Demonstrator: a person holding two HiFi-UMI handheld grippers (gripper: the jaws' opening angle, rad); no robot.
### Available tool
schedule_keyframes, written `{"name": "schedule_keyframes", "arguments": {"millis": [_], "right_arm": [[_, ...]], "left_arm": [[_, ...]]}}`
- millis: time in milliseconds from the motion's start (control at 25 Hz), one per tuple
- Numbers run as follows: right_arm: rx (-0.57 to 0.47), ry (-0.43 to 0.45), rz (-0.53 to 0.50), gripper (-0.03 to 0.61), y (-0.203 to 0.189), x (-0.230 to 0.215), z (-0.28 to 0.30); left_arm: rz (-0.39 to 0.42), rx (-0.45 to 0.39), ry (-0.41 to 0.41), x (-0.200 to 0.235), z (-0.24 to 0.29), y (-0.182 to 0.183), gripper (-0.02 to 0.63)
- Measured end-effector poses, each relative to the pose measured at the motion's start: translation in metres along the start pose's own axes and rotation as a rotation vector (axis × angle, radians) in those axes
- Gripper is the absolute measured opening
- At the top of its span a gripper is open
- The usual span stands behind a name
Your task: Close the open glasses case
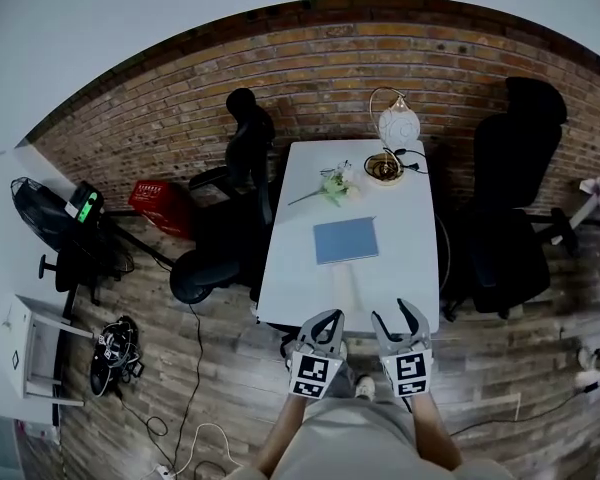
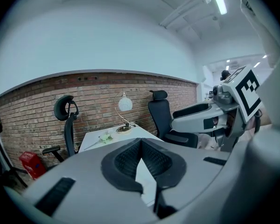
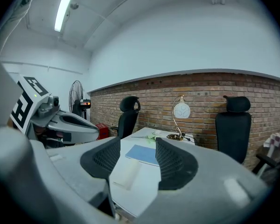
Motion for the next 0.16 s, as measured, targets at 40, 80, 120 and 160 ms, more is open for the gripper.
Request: {"name": "schedule_keyframes", "arguments": {"millis": [40,80,120,160], "right_arm": [[0.009,-0.004,0.013,0.239,0.0012,-0.0006,0.0003],[0.013,-0.007,0.018,0.239,0.0017,-0.0020,0.0016],[0.015,-0.008,0.017,0.239,0.0017,-0.0038,0.0034],[0.014,-0.009,0.012,0.239,0.0013,-0.0058,0.0054]], "left_arm": [[-0.001,0.003,-0.001,0.0001,0.0008,-0.0005,0.003],[-0.001,0.005,-0.001,0.0007,0.0022,-0.0008,0.003],[-0.002,0.007,0.000,0.0017,0.0038,-0.0011,0.003],[-0.002,0.009,0.000,0.0028,0.0055,-0.0013,0.003]]}}
Point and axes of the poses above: the fingertips, and each gripper's own axes: z forward along the fingers, x to its left, y out of its top, the point moved 6 cm from there along -z, backward along the fingers, and after that the axes turned 4 degrees about -x, right-handed, at the moved point
